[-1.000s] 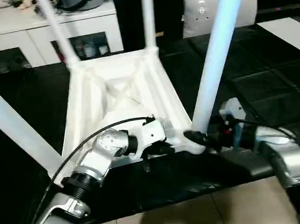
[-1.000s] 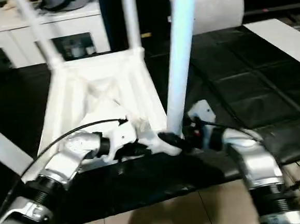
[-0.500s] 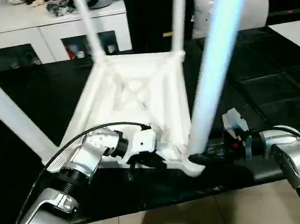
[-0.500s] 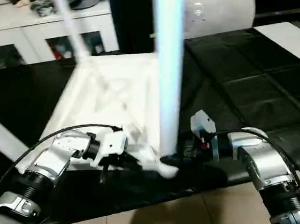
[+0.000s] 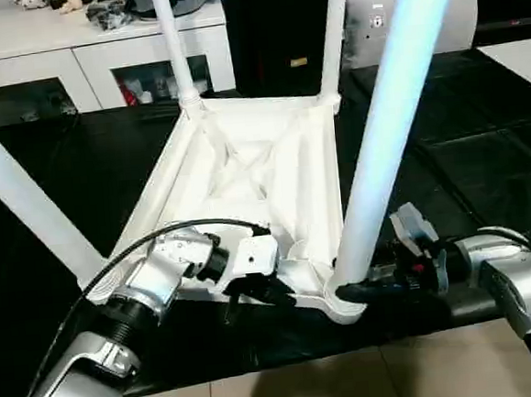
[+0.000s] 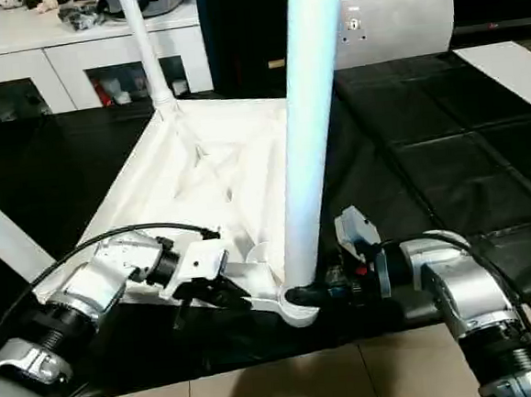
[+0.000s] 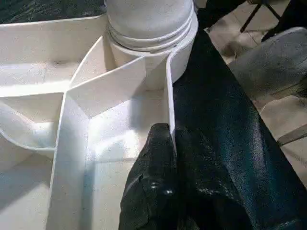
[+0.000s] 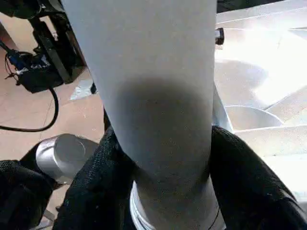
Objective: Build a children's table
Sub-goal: Rotate leg to tighten
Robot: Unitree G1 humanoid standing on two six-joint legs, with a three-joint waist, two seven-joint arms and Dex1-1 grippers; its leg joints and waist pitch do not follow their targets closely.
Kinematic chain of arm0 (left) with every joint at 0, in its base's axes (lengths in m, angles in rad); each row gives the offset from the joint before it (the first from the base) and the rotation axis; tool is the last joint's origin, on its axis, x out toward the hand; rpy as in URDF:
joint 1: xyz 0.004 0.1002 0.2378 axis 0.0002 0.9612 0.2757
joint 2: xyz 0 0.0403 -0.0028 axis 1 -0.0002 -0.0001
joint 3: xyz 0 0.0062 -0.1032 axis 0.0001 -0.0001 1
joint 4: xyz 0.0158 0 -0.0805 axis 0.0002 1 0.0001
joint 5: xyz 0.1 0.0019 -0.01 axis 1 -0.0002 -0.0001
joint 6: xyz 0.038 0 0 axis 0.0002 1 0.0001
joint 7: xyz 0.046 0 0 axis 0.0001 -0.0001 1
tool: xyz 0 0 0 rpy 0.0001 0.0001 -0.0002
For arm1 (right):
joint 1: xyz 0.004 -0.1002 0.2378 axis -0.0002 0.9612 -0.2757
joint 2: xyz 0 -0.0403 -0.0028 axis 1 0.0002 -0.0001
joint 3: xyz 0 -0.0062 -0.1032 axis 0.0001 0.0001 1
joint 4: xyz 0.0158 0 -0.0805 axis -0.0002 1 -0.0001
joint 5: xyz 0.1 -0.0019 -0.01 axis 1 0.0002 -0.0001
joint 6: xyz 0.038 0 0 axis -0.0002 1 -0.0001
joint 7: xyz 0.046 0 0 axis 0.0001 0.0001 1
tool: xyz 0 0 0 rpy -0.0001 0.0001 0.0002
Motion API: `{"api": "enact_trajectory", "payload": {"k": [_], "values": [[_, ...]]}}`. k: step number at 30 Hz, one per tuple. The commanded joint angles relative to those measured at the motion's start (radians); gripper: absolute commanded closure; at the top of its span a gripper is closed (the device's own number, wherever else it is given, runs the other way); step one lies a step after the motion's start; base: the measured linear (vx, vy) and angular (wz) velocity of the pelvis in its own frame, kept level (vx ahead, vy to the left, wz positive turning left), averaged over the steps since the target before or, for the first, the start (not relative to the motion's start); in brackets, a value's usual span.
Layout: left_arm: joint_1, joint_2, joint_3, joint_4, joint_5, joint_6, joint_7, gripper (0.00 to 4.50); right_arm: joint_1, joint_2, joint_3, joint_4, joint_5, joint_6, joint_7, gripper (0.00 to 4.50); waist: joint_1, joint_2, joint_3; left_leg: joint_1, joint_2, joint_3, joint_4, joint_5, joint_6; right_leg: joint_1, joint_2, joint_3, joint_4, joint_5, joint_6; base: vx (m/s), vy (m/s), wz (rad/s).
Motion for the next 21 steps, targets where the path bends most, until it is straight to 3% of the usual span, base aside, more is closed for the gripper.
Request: {"api": "enact_trajectory", "payload": {"k": [1, 6, 8, 9, 10, 12, 13, 16, 19, 21], "values": [[-0.008, -0.014, -0.008, -0.019, -0.011, 0.011, -0.009, 4.5, 0.01, 0.016, 0.0, -0.025, 0.024, 0.024, -0.016, 2.45, -0.006, -0.027, -0.064, -0.004, 0.05, -0.014, -0.07, -0.036, 0.109, 0.063, -0.075, 0.069, -0.073, -0.336, -0.077, 0.0, 0.0, 0.0], [0.008, -0.05, 0.029, -0.061, -0.04, 0.098, 0.06, 4.5, 0.004, 0.09, -0.026, -0.027, -0.007, 0.059, -0.194, 2.48, -0.017, -0.027, -0.056, 0.0, 0.041, -0.013, -0.075, -0.087, 0.075, 0.06, -0.074, 0.063, -0.091, -0.44, -0.042, 0.0, 0.0, 0.0], [0.015, -0.067, 0.039, -0.084, -0.044, 0.138, 0.097, 4.5, -0.016, 0.129, -0.04, -0.004, -0.039, 0.072, -0.305, 2.48, -0.028, -0.026, -0.053, 0.002, 0.037, -0.013, -0.075, -0.108, 0.061, 0.059, -0.072, 0.059, -0.1, -0.485, -0.024, 0.0, 0.0, 0.0], [0.022, -0.09, 0.049, -0.103, -0.041, 0.175, 0.149, 4.5, -0.041, 0.171, -0.059, 0.02, -0.065, 0.096, -0.418, 2.49, -0.041, -0.026, -0.052, -0.003, 0.035, -0.016, -0.077, -0.117, 0.051, 0.063, -0.071, 0.054, -0.1, -0.501, -0.014, 0.0, 0.0, 0.0], [0.025, -0.104, 0.055, -0.111, -0.04, 0.19, 0.177, 4.5, -0.052, 0.189, -0.064, 0.029, -0.079, 0.097, -0.467, 2.49, -0.055, -0.019, -0.053, -0.005, 0.032, -0.02, -0.076, -0.125, 0.039, 0.065, -0.07, 0.048, -0.102, -0.508, -0.005, 0.0, 0.0, 0.0], [0.027, -0.125, 0.062, -0.114, -0.034, 0.206, 0.217, 4.5, -0.061, 0.207, -0.069, 0.036, -0.089, 0.101, -0.511, 2.5, -0.079, -0.022, -0.051, -0.002, 0.025, -0.018, -0.071, -0.146, 0.041, 0.061, -0.066, 0.044, -0.113, -0.523, 0.006, 0.0, 0.0, 0.0], [0.027, -0.151, 0.065, -0.116, -0.024, 0.224, 0.264, 4.5, -0.07, 0.234, -0.076, 0.043, -0.108, 0.105, -0.573, 2.5, -0.092, -0.025, -0.053, -0.009, 0.024, -0.019, -0.071, -0.142, 0.048, 0.066, -0.066, 0.044, -0.111, -0.518, 0.009, 0.0, 0.0, 0.0], [0.016, -0.249, 0.084, -0.102, 0.015, 0.292, 0.444, 4.5, -0.091, 0.326, -0.09, 0.05, -0.151, 0.149, -0.761, 2.52, -0.118, -0.022, -0.055, -0.013, 0.023, -0.021, -0.068, -0.119, 0.058, 0.066, -0.063, 0.043, -0.11, -0.48, -0.004, 0.0, 0.0, 0.0], [0.004, -0.298, 0.099, -0.086, 0.034, 0.319, 0.548, 4.5, -0.098, 0.379, -0.108, 0.057, -0.164, 0.151, -0.848, 2.52, -0.13, -0.021, -0.06, -0.018, 0.023, -0.022, -0.066, -0.088, 0.08, 0.069, -0.064, 0.047, -0.102, -0.423, -0.025, 0.0, 0.0, 0.0], [0.001, -0.312, 0.093, -0.079, 0.05, 0.319, 0.578, 4.5, -0.095, 0.392, -0.103, 0.061, -0.171, 0.111, -0.852, 2.52, -0.128, -0.023, -0.064, -0.021, 0.021, -0.021, -0.065, -0.063, 0.1, 0.072, -0.064, 0.048, -0.095, -0.381, -0.036, 0.0, 0.0, 0.0]]}}
